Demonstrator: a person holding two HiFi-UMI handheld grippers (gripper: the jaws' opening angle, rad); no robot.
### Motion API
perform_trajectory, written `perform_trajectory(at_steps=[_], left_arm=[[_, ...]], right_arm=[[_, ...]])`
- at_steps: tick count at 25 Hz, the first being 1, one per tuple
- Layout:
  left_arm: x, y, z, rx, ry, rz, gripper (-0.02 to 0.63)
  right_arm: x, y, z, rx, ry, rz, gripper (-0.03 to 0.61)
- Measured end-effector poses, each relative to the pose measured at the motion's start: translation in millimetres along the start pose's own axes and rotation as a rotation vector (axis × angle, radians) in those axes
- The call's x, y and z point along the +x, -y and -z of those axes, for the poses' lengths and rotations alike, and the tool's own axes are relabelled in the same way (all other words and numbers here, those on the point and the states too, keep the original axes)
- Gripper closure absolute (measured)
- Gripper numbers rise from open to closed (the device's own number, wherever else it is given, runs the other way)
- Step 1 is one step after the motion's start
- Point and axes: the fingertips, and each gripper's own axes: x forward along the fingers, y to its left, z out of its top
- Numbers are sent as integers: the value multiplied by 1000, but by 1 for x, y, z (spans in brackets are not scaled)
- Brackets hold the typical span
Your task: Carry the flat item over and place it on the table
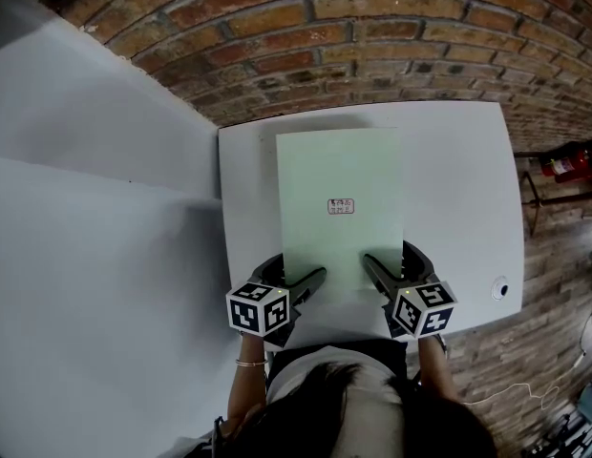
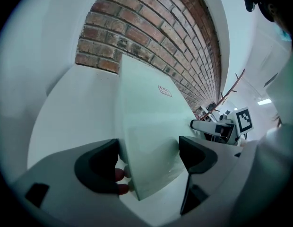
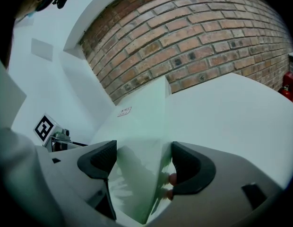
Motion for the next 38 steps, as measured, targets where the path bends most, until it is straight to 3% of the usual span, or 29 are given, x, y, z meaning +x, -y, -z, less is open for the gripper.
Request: perform_trajectory(at_steps=[38], left_arm=[[20, -11, 8, -69, -23, -1, 195]], right_arm=[[15, 19, 14, 31, -49, 13, 199]])
